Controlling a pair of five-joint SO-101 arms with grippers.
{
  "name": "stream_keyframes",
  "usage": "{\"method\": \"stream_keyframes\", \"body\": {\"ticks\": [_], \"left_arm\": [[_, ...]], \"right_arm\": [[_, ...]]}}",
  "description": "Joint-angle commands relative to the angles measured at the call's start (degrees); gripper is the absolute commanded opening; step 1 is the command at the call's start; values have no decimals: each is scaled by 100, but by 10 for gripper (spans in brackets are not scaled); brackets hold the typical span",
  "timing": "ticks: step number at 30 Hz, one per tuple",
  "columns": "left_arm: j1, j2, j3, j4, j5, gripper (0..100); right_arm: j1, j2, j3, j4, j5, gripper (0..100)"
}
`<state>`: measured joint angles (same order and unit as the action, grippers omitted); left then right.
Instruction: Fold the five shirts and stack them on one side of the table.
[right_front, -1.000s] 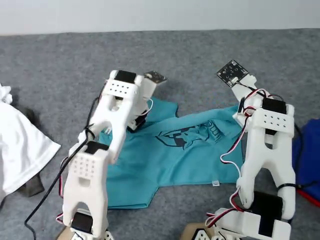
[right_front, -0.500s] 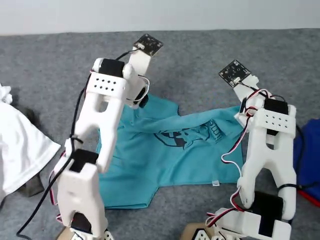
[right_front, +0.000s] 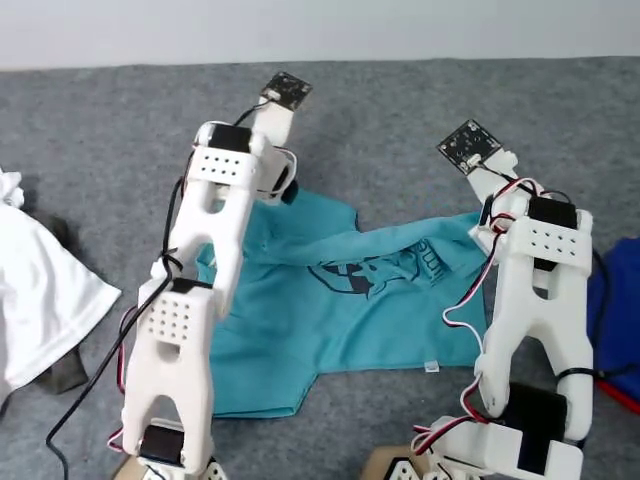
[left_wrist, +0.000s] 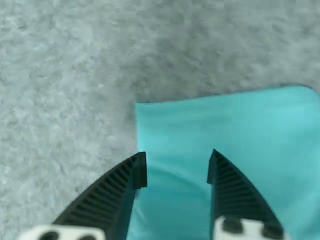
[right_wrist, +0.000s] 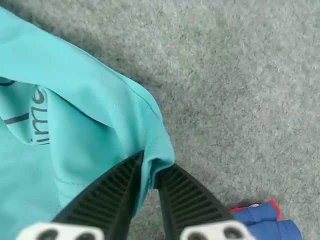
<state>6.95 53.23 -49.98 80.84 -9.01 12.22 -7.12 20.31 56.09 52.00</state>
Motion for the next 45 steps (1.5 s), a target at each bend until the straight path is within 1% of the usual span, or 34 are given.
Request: {"method": "stream_keyframes", "body": {"ticks": [1, 7, 11, 18, 24, 28, 31, 35, 38, 45], "left_arm": [[-141, 299, -848, 193, 44, 207], [-185, 1143, -1807, 527, 18, 207], [-176, 1468, -2308, 800, 9, 207], [-123, 1609, -2404, 1187, 0, 201], [-35, 1609, -2343, 1345, -352, 92], [-26, 1609, -2343, 1354, -510, 0], [-26, 1609, -2360, 1451, -510, 2], [-35, 1459, -2492, 1565, -501, 2], [-26, 1108, -3090, 1960, -484, 2], [-18, 273, -4382, 1952, -484, 2]], "right_arm": [[48, -382, -79, -66, -70, 9], [48, -382, -62, -66, -70, 9], [48, -382, -62, -66, -70, 9], [48, -382, -70, -66, -70, 9], [48, -382, -79, -75, -70, 9], [48, -382, -79, -92, -70, 9], [48, -382, -79, -92, -70, 9], [48, -488, -88, -75, -70, 9], [-40, -848, -79, -75, -70, 9], [-303, -1613, -62, -110, -70, 9]]}}
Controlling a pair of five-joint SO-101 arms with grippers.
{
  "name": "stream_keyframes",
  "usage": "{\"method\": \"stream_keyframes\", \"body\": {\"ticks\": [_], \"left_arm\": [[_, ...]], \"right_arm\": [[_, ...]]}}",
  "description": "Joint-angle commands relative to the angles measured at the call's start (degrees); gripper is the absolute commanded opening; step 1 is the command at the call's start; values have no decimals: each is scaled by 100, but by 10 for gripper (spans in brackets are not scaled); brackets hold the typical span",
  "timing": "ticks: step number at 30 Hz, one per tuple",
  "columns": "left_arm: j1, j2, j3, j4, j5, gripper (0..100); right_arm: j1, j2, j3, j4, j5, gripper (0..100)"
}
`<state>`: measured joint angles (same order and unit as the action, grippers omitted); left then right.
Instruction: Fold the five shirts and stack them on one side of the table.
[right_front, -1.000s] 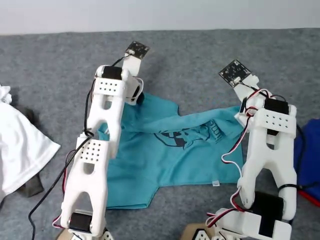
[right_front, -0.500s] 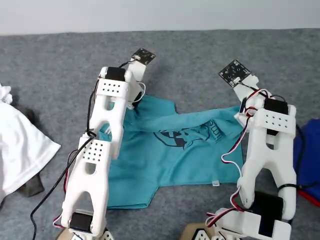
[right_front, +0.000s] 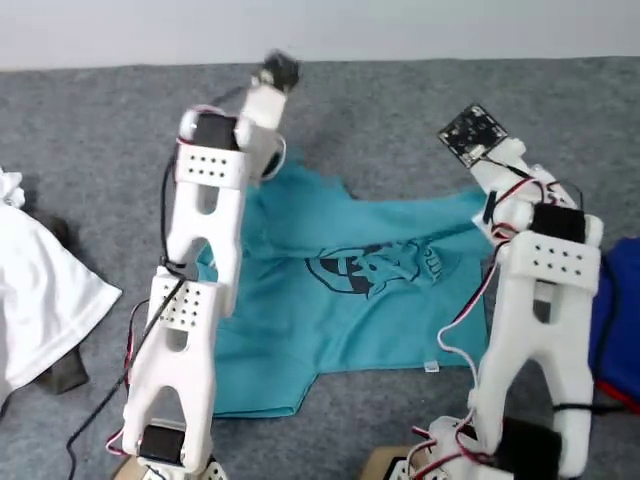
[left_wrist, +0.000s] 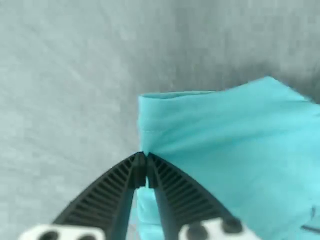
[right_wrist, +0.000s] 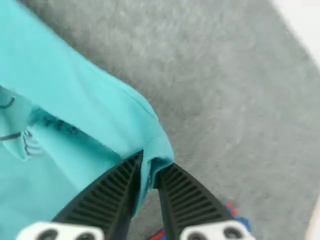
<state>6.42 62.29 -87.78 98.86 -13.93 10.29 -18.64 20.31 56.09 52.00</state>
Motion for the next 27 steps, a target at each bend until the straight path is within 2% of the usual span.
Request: {"method": "stream_keyframes", "body": {"ticks": [1, 11, 17, 27], "left_arm": [[62, -677, -752, 149, 9, 2], [-9, -1512, -848, 70, 9, 2], [-9, -1873, -848, -9, 9, 2], [-9, -2426, -848, 149, 9, 2]], "right_arm": [[-127, -523, -70, -119, -70, 9], [-101, -1235, -79, -303, -53, 9], [-101, -1341, -79, -796, -62, 9], [-92, -1288, 360, -760, -35, 9]]}}
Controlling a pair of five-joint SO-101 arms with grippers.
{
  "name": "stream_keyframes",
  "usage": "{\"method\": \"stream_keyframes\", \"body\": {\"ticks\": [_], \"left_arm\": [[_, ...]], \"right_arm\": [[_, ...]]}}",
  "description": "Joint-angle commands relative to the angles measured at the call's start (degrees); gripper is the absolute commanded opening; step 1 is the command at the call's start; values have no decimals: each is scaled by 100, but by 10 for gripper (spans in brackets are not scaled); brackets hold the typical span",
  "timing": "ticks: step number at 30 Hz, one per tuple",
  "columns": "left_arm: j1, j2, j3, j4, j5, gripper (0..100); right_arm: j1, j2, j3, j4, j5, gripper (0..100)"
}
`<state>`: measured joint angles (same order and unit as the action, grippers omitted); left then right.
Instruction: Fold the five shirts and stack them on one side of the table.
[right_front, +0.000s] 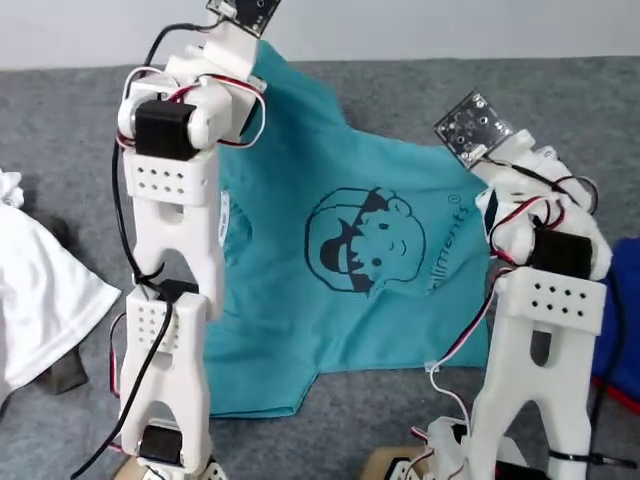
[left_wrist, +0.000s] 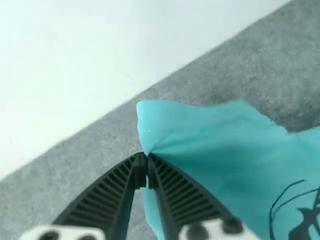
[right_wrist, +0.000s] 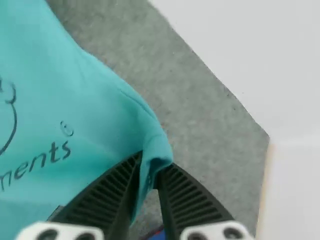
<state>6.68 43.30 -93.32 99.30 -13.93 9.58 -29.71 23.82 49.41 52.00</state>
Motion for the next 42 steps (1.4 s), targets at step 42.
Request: {"method": "stream_keyframes", "body": {"ticks": [42], "left_arm": [[264, -5266, 8954, 114, -1538, 2]], "right_arm": [[40, -593, 589, 2440, 536, 9]]}}
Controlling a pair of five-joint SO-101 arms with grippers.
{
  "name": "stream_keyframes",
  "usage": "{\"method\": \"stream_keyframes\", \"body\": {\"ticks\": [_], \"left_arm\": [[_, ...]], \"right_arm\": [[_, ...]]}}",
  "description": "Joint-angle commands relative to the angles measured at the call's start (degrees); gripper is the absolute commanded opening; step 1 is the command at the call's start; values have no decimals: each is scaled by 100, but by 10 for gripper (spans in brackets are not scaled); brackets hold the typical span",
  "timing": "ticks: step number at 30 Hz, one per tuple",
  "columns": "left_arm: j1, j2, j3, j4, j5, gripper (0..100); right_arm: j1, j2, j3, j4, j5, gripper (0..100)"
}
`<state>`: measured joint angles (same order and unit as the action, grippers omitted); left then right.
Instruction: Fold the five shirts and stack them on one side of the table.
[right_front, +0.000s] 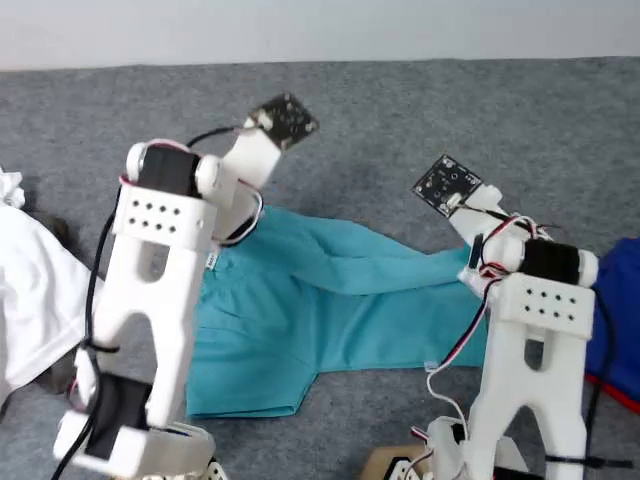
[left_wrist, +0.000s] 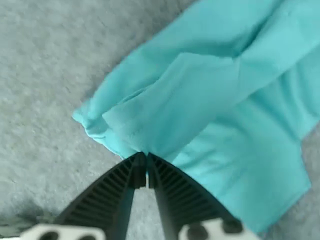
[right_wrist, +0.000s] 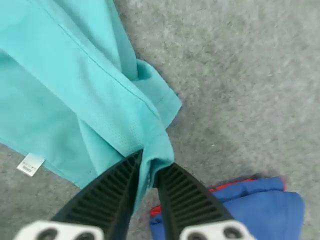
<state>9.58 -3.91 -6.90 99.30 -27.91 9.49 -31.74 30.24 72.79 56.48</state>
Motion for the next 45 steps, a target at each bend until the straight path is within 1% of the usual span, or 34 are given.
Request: {"method": "stream_keyframes", "body": {"ticks": [1, 3, 5, 8, 14, 17, 19, 25, 27, 30, 34, 37, 41, 45], "left_arm": [[-26, -677, 426, 114, -167, 2], [-26, -897, 602, 114, -176, 2], [-26, -1037, 655, 114, -176, 2], [-26, -1134, 664, 105, -167, 2], [-26, -1134, 673, 105, -149, 2], [-26, -1143, 673, 105, -149, 2], [-26, -1152, 673, 105, -149, 2], [-26, -1116, 681, 88, -149, 2], [-79, -1099, 664, -97, -141, 2], [-343, -1160, 453, -440, -123, 2], [-492, -1415, -400, -378, 220, 2], [-448, -1732, -1112, -369, 607, 2], [-378, -1987, -2018, -431, 1301, 2], [-360, -2207, -2844, -466, 1811, 2]], "right_arm": [[57, -453, -53, 92, 97, 9], [136, -514, -62, -22, 308, 9], [171, -558, -53, -400, 396, 9], [224, -576, -53, -1270, 396, 9], [242, -215, -26, -3407, 404, 9], [303, 154, -26, -3890, 404, 9], [321, 312, -18, -3837, 404, 9], [286, 418, 114, -3204, 404, 9], [286, 374, 176, -3152, 387, 9], [312, 215, 167, -3152, 378, 9], [286, -593, 167, -3152, 369, 9], [312, -1314, 185, -3090, 360, 9], [321, -2264, 185, -2668, -26, 9], [330, -3310, 176, -2343, -308, 9]]}}
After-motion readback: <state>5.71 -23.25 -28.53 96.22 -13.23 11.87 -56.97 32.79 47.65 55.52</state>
